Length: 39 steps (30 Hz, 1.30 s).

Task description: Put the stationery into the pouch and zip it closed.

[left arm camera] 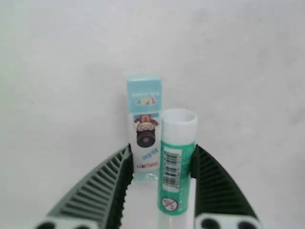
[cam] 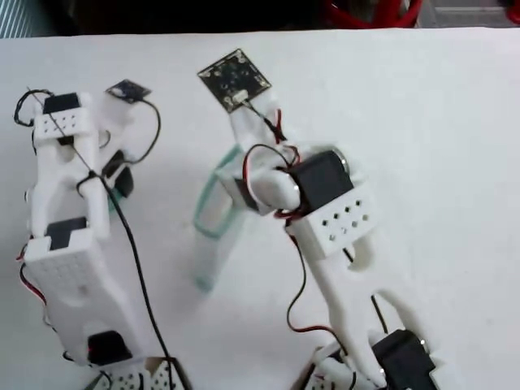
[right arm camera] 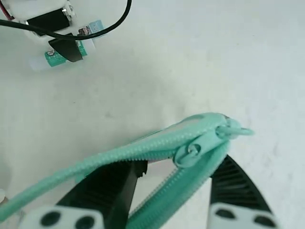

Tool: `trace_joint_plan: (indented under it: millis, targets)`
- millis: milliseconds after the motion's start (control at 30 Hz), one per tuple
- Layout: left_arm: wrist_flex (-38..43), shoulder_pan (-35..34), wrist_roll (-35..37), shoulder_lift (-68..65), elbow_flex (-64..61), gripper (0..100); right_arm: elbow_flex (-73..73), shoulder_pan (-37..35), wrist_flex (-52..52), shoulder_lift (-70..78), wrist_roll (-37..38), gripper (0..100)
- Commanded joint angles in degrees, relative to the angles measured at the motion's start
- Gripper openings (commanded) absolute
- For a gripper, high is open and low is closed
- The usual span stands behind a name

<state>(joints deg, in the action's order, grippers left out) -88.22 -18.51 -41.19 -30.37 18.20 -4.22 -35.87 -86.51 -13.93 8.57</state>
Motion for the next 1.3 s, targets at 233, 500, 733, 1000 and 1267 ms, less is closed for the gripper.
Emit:
trace_joint_plan:
  millis: [233,500,733,1000,1267]
  targets:
    - [1.23,2.51,0.79,0.84,1.67,23,1.23,-0.31,0.48,0.75,-0.35,19.4]
    - [2.64,1.1,0.79,1.27,1.67,21,1.23,-0.31,0.4,0.75,-0.26,19.4]
    - [-8.62,3.91,-11.96,0.57,1.14,21,1.23,-0.31,0.4,0.75,-0.26,19.4]
    - [-4.57,5.58,-16.26,0.57,-4.84,21,1.23,-0.31,0.4,0.75,-0.26,19.4]
    - [5.45,6.02,-14.07,0.57,-9.49,21,1.23,-0.31,0.22,0.75,-0.35,19.4]
